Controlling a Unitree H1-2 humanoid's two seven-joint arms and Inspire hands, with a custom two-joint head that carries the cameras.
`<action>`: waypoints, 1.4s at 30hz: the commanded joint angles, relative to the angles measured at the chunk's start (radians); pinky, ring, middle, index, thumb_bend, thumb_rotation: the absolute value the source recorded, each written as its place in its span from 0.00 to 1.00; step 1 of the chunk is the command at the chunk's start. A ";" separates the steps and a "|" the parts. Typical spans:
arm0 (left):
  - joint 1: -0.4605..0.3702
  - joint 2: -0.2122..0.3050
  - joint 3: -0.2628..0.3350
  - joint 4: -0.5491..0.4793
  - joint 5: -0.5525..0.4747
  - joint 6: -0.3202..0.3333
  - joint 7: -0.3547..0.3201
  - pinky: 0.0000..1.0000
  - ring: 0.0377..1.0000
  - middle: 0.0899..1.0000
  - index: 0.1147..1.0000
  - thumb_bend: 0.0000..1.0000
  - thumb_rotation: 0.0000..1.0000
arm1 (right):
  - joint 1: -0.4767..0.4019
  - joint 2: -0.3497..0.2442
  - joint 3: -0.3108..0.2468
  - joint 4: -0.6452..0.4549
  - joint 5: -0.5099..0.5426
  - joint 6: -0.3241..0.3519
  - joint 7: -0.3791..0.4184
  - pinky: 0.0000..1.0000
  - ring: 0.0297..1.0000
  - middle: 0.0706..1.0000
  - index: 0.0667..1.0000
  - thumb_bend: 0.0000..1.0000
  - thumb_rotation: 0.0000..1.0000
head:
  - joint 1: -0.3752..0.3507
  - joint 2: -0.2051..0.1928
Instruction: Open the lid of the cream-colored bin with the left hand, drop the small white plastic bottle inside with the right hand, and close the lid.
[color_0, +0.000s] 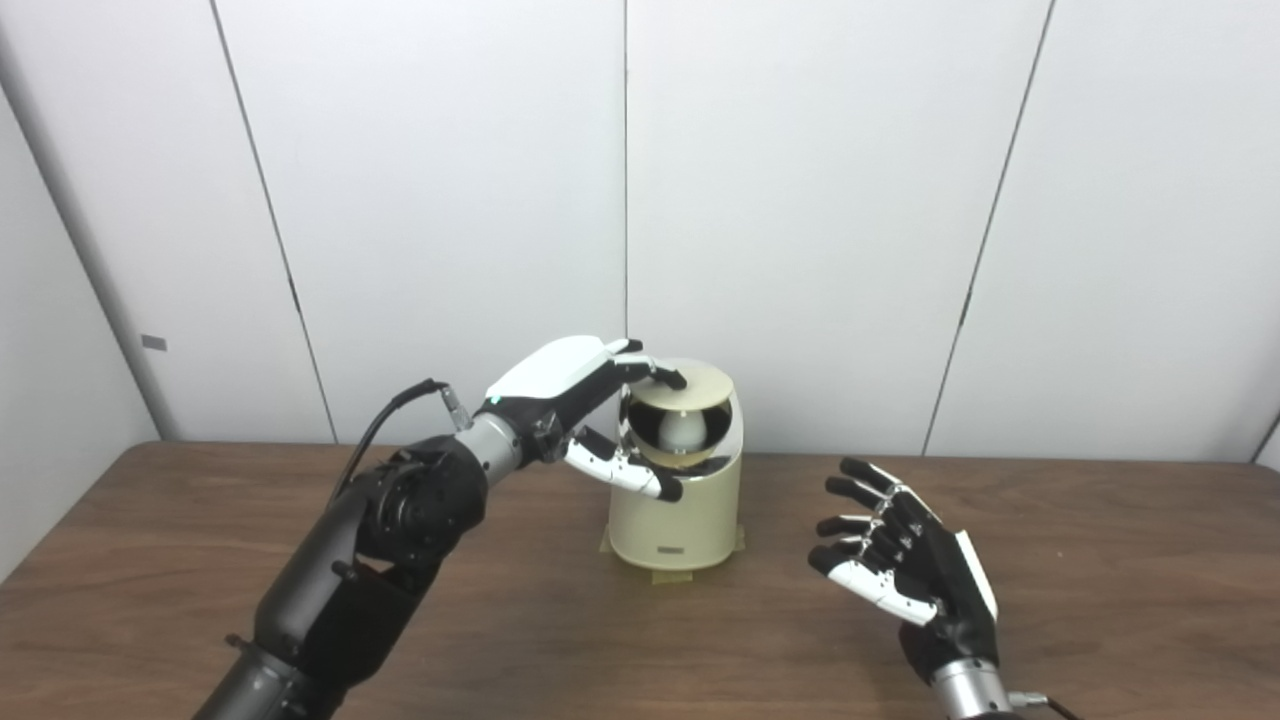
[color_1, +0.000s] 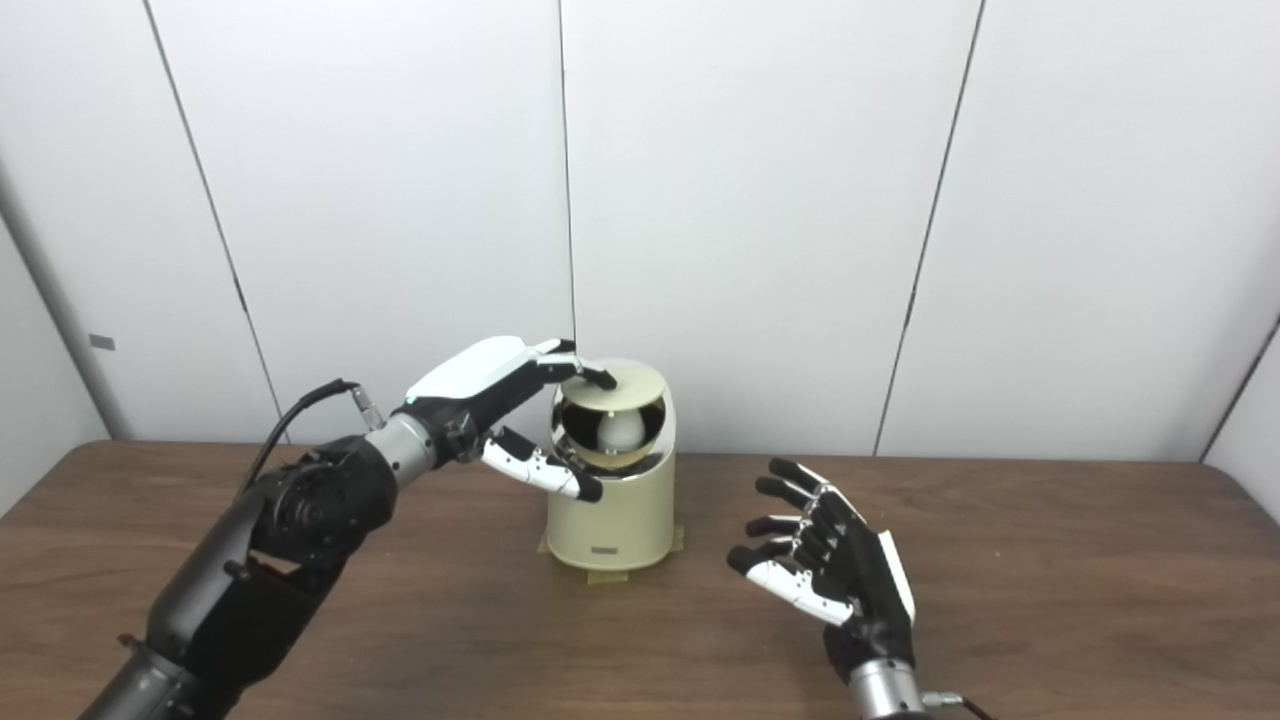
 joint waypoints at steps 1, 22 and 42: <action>-0.035 0.021 0.000 -0.036 0.006 -0.025 -0.003 1.00 1.00 0.86 0.82 1.00 0.42 | -0.031 0.000 0.001 -0.045 -0.003 -0.010 -0.004 0.42 0.55 0.71 0.72 0.74 0.18 | 0.001 0.001; -0.006 0.041 -0.020 -0.088 0.031 -0.029 -0.065 1.00 1.00 0.82 0.79 0.99 0.39 | -0.030 -0.005 0.006 -0.052 -0.001 0.001 0.006 0.43 0.58 0.72 0.73 0.75 0.22 | -0.001 0.015; 0.016 0.042 -0.092 -0.055 0.182 -0.080 -0.058 1.00 1.00 0.85 0.85 0.99 0.44 | -0.031 -0.002 0.009 -0.068 -0.004 0.025 -0.002 0.43 0.58 0.72 0.73 0.76 0.22 | -0.007 0.019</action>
